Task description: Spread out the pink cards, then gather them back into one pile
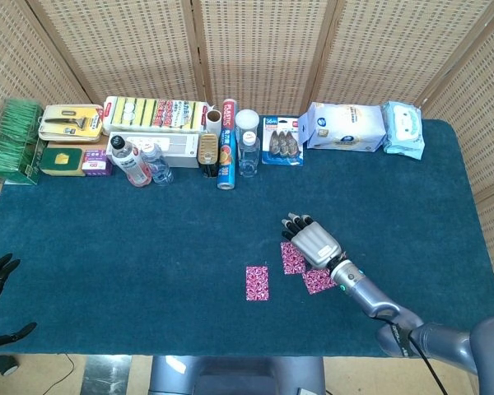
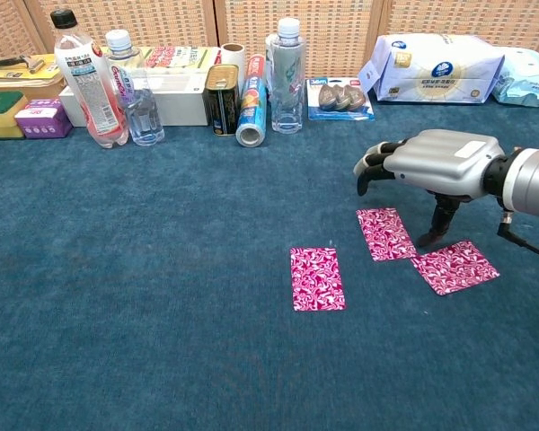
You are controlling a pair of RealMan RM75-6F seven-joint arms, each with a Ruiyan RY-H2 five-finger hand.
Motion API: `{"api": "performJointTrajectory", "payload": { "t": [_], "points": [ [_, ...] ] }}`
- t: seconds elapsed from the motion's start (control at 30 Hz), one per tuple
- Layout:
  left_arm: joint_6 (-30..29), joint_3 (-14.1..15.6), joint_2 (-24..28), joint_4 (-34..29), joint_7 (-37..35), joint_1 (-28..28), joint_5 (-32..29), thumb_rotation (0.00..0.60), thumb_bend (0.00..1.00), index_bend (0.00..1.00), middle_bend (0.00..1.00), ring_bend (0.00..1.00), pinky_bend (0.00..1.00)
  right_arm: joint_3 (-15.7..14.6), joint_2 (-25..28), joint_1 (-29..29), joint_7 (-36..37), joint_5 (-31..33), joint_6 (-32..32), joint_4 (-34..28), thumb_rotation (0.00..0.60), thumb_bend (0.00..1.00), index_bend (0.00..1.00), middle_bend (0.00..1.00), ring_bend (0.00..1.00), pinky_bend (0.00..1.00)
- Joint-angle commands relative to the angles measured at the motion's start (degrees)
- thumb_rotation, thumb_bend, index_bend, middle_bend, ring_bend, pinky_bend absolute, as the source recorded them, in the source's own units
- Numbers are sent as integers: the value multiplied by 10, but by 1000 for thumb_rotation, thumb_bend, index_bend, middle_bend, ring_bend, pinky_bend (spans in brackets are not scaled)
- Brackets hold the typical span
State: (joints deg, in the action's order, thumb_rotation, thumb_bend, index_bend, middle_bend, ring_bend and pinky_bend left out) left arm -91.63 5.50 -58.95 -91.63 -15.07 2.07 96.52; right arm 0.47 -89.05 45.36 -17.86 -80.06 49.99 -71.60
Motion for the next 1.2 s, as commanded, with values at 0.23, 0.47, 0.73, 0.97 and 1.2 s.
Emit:
{"api": "performJointTrajectory", "payload": {
  "t": [0.23, 0.47, 0.73, 0.97, 1.2],
  "points": [
    [-2, 0, 0, 0, -2, 1, -1, 600, 72, 0, 0, 0, 0, 3, -10, -2, 4, -2, -5, 2, 600, 83, 222, 137, 88, 185],
    [-3, 0, 1, 1, -5, 1, 0, 600, 72, 0, 0, 0, 0, 11, -21, 0, 12, 2, -11, -6, 600, 84, 222, 137, 88, 185],
    [-4, 0, 2, 4, -11, 1, 1, 600, 72, 0, 0, 0, 0, 24, -31, 7, 2, 7, -14, -19, 600, 83, 222, 137, 87, 191],
    [-8, 1, 3, 6, -17, 2, 2, 600, 72, 0, 0, 0, 0, 41, -34, 15, -19, 32, -26, -29, 600, 84, 225, 136, 88, 192],
    [-8, 1, 4, 7, -20, 1, 2, 600, 72, 0, 0, 0, 0, 52, -26, 18, -34, 74, -47, -44, 600, 89, 271, 136, 84, 192]
  ]
}}
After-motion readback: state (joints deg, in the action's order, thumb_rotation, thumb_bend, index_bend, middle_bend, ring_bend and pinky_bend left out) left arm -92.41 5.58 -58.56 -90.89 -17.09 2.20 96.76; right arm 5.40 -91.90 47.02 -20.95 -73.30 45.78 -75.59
